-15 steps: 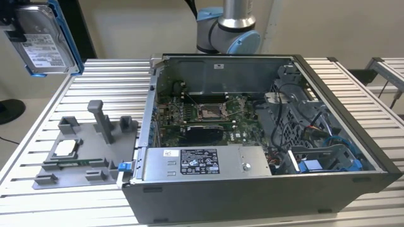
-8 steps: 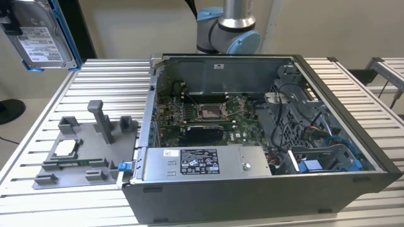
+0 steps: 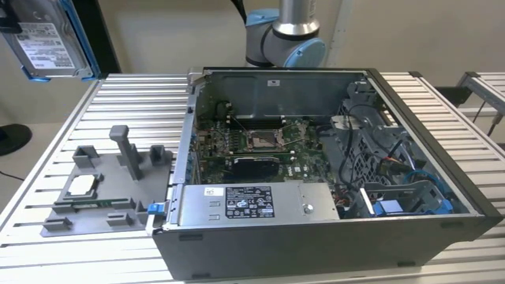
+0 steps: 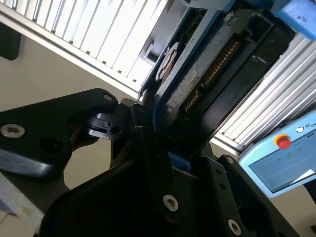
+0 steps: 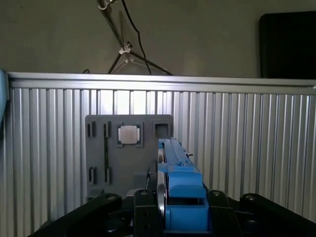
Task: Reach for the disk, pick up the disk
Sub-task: 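Pick up the disk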
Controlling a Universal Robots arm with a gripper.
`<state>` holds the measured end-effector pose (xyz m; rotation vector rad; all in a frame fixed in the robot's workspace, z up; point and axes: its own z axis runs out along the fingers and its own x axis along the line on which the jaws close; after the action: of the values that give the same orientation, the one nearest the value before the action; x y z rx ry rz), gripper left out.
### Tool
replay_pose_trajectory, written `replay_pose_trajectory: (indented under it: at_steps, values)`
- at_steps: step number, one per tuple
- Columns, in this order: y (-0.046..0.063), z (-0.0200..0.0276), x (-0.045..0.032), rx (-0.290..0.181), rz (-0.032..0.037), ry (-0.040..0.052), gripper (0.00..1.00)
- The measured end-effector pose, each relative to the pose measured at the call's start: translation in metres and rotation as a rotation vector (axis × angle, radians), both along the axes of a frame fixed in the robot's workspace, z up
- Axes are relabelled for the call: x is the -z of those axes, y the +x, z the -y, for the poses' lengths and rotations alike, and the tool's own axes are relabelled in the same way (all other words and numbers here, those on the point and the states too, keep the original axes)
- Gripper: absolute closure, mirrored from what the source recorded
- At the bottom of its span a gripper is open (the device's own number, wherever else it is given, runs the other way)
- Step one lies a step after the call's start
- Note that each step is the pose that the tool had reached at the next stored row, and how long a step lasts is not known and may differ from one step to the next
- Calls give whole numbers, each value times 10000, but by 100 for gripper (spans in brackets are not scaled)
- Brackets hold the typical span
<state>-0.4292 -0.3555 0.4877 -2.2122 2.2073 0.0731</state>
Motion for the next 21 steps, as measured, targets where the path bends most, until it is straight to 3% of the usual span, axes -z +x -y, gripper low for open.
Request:
replay_pose_trajectory:
  at_steps: [11,21]
  values:
    - [0,0,-187,0,-2,-1,100]
    - [22,1,-236,-3,3,0,100]
